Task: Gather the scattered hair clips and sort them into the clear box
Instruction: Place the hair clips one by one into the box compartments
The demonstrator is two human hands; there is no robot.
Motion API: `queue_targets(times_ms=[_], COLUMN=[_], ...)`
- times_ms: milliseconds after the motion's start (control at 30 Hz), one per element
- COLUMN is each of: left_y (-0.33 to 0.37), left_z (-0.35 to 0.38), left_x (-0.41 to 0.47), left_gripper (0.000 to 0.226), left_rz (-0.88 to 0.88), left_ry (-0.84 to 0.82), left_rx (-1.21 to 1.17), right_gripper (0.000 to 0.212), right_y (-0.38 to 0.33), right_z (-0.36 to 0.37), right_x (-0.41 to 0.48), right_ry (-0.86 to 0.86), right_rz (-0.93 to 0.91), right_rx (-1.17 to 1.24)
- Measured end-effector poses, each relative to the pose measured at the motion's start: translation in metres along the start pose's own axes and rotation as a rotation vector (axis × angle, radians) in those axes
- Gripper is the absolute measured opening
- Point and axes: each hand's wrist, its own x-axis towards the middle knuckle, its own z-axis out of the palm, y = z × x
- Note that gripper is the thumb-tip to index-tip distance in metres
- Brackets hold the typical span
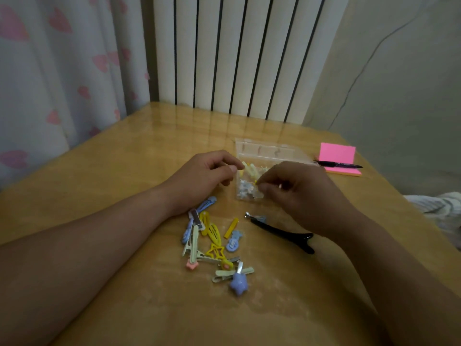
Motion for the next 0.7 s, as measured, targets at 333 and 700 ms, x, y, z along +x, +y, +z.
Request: queue_targets(times_ms=[333,700], left_y=[-0.001,0.003], left_z=[0.001,0.002], left_x=[0.001,0.001], left_gripper=[0.018,0.018], left_rz=[-0.028,-0.022], left_ry=[-0.008,-0.001], left_rx=[-0.034,0.027], right_gripper=[0.014,0.008], right_y=[-0.024,-0.025], right_z=[0.029,0.030], right_x=[0.001,0.000], right_ry=[-0.296,-0.289], right_rz=[-0.297,-0.282], right_rx=[-0.133,-0.241])
